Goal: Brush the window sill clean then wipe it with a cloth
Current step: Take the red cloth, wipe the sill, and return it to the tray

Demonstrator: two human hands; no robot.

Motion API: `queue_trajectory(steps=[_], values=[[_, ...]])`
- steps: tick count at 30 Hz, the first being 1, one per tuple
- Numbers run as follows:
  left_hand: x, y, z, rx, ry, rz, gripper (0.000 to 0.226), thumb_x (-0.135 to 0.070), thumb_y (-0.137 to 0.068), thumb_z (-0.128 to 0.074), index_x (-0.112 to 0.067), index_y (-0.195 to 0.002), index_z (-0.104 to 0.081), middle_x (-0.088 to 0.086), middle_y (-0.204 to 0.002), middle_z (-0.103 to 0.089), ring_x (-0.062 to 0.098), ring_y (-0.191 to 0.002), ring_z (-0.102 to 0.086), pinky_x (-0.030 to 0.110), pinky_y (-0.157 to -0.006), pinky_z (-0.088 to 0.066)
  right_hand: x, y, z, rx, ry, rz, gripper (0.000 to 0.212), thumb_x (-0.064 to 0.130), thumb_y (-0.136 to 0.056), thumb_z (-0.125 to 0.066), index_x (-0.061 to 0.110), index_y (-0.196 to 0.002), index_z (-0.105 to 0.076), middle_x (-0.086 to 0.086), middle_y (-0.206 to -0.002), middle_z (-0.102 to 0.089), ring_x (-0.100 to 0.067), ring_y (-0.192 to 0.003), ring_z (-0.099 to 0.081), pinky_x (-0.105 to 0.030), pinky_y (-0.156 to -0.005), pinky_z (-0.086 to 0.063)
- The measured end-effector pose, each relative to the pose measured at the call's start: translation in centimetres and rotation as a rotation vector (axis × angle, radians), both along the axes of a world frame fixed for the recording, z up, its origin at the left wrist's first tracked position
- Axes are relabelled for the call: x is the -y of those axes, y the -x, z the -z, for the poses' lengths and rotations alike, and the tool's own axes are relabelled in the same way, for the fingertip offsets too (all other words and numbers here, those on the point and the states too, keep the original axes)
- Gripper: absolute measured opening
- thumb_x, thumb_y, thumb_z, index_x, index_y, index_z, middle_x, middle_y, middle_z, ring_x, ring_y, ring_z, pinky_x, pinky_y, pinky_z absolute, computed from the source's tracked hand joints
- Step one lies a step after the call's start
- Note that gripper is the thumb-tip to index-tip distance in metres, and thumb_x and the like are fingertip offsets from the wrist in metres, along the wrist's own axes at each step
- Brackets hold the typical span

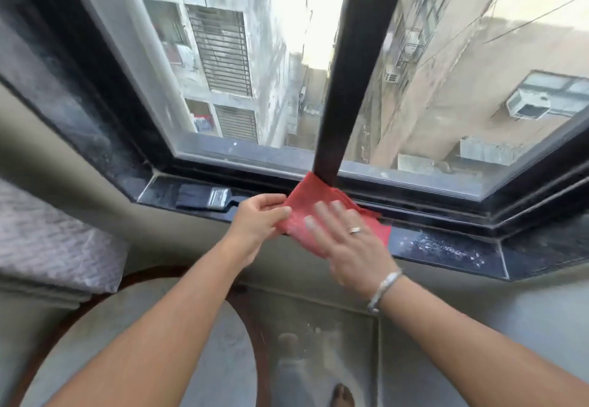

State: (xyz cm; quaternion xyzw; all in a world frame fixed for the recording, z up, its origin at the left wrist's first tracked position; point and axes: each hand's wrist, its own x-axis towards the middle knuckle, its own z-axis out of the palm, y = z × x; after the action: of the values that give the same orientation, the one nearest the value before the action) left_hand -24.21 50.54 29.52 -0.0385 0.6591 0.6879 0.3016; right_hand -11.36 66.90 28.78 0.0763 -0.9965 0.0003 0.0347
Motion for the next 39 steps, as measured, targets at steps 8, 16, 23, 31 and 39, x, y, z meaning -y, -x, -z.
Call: queue_trajectory(steps=[8,16,23,31,39], values=[[3.4,2.6,4.2,-0.824,0.991,-0.151,0.071,-0.04,-0.098,-0.049,-0.019,-0.157,-0.016,0.013,-0.166,-0.009,0.03,-0.152,-0.008,0.047,-0.122,-0.008,2.3,5.7,2.3,0.121,0.038,-0.023,0.072,0.038,-0.075,-0.06,0.023,-0.142,-0.041,-0.008,-0.133,-0.054,-0.033,-0.105,-0.056,-0.041,-0.084,-0.048],[-4.9,1.0,6.4,-0.824,1.079,-0.107,0.091,-0.053,-0.096,-0.031,0.002,-0.152,0.014,0.03,-0.161,0.011,0.038,-0.152,0.004,0.05,-0.123,-0.001,-4.6,0.1,3.8,0.105,0.028,0.159,0.075,0.043,-0.07,-0.055,0.028,-0.143,-0.043,-0.004,-0.139,-0.053,-0.031,-0.115,-0.055,-0.041,-0.097,-0.037],[-5.2,1.7,7.5,-0.814,1.119,-0.123,0.089,-0.056,-0.095,-0.024,0.002,-0.151,0.015,0.032,-0.16,0.009,0.04,-0.151,0.003,0.051,-0.123,-0.003,-13.9,-8.6,3.4,0.216,-0.087,0.491,0.099,0.041,-0.055,-0.083,0.029,-0.144,-0.04,-0.009,-0.134,-0.055,-0.033,-0.112,-0.057,-0.047,-0.093,-0.049],[-5.0,1.5,7.2,-0.813,1.093,-0.109,0.089,-0.057,-0.097,-0.019,0.001,-0.149,0.022,0.031,-0.16,0.012,0.039,-0.151,0.007,0.049,-0.123,0.0,-11.4,-10.4,2.7,0.07,-0.141,0.949,0.055,0.008,-0.076,-0.047,0.006,-0.131,-0.052,-0.022,-0.11,-0.057,-0.04,-0.088,-0.054,-0.049,-0.072,-0.051],[-5.0,1.4,7.0,-0.816,1.09,-0.1,0.088,-0.057,-0.097,-0.018,0.002,-0.149,0.021,0.032,-0.16,0.012,0.04,-0.151,0.007,0.051,-0.123,-0.003,0.4,0.7,3.2,0.029,0.072,0.521,0.081,0.031,-0.055,-0.069,0.026,-0.133,-0.045,-0.007,-0.121,-0.052,-0.032,-0.099,-0.051,-0.042,-0.078,-0.044]])
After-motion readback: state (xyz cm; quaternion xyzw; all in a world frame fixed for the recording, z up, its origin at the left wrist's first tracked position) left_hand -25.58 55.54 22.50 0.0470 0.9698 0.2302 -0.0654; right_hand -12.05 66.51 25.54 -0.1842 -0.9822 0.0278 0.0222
